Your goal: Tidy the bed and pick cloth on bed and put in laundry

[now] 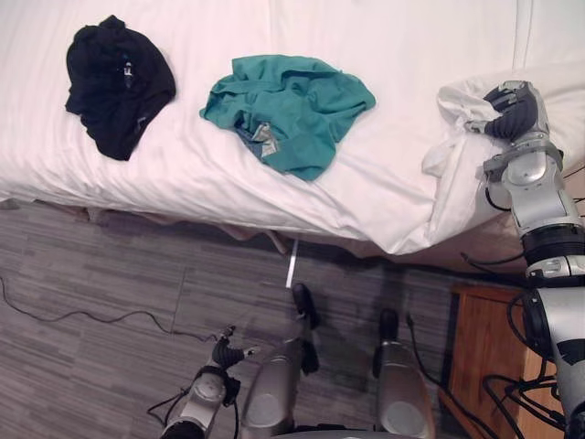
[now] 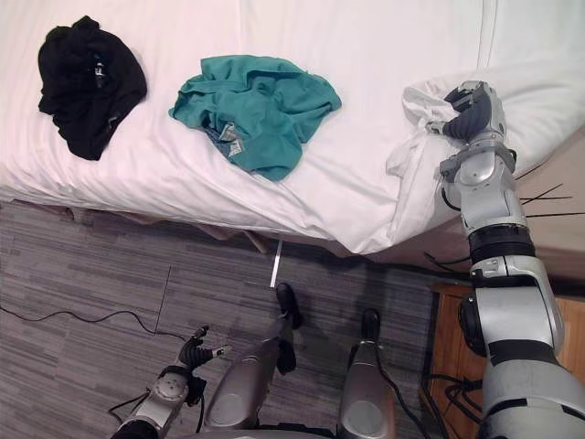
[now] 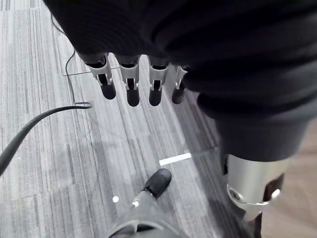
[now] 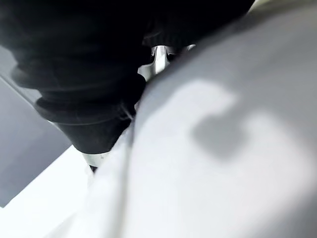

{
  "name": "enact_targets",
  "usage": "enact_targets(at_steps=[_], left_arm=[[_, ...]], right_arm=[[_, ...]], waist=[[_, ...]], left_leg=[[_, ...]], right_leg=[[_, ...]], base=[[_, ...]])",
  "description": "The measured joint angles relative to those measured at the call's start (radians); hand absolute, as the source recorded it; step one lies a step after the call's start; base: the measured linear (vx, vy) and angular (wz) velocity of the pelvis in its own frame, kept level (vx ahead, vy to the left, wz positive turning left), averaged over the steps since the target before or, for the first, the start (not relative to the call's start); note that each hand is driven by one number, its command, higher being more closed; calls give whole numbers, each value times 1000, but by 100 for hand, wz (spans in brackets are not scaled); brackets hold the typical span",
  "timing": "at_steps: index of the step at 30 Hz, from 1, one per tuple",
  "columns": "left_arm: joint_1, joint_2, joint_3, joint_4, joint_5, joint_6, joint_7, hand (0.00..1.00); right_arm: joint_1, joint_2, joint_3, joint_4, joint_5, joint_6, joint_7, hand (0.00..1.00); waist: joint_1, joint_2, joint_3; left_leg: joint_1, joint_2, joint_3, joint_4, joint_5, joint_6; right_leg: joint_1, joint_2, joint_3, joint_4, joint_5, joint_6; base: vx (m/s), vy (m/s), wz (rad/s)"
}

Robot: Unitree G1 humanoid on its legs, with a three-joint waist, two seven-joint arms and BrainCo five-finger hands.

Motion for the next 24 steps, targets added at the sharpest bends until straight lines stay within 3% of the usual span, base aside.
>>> enact_targets(at_steps=[5,10,12,16,18,19,24], left_arm=[[-22,-2,1,3,0,0,4,0],[-14,-33,14,2,2,15,10,0],[13,-35,23,3,6,27,2,0],[48,-34,56,17,24,41,-2,0],[48,-31,59,35,28,46,-7,0],[48,-31,60,44,33,47,-15,0],[54,-40,75,85,60,76,-25,0]], right_arm=[[24,3,-10,-24,2,-14,-22,100],[317,61,-180,-234,9,-23,-45,100],[476,116,-254,-303,20,-26,-42,100],[711,229,-387,-304,45,-24,-42,100],[777,271,-438,-280,53,-25,-43,100],[793,290,-462,-269,61,-26,-44,0],[810,413,-580,-243,100,-22,-69,0]], waist=[[-9,0,0],[-16,-16,-9],[-39,-49,-51],[-44,-117,-145],[-47,-132,-184],[-49,-135,-199],[-47,-120,-234]], left_leg=[[-6,0,-4,0,0,0],[45,-6,-25,0,-8,-11],[64,-14,-48,-1,-15,-21],[117,-22,-58,-6,-31,-42],[137,-22,-67,-6,-39,-51],[146,-22,-68,-6,-41,-52],[206,-19,-67,-7,-62,-34]], right_leg=[[-5,1,2,-2,0,0],[72,-8,-32,-30,-1,1],[108,-17,-57,-45,-10,13],[181,-21,-67,-86,-14,16],[218,-19,-85,-110,-15,17],[232,-18,-86,-117,-15,17],[316,-9,-101,-157,-15,17]], base=[[52,-37,-1],[52,-28,14],[67,-21,26],[85,-16,11],[64,-21,12],[69,-23,10],[35,-11,3]])
